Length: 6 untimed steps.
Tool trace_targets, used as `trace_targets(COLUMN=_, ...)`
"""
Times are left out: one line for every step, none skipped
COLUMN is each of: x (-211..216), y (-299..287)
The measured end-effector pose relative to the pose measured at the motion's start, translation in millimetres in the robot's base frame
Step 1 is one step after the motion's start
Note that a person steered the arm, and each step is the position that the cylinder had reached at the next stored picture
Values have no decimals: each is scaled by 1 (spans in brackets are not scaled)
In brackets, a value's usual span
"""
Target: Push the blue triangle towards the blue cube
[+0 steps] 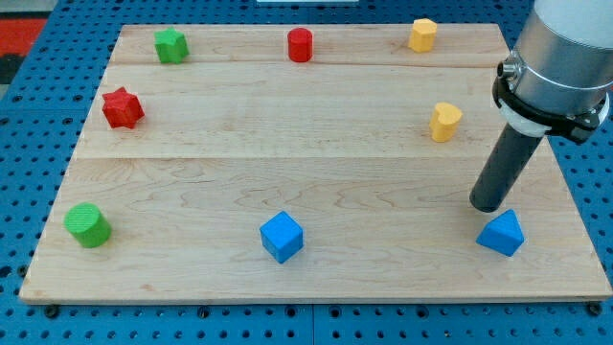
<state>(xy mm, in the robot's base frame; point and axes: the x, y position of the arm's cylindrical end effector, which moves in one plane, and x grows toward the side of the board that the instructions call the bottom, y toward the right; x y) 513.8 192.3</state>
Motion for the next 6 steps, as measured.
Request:
trace_targets(x=0, y=0)
trace_targets(x=1, y=-6)
trace_targets(x=-20, y=34)
trace_targets(x=-1, y=95)
trace_targets(x=47, y=74)
trace_targets(x=56, y=10)
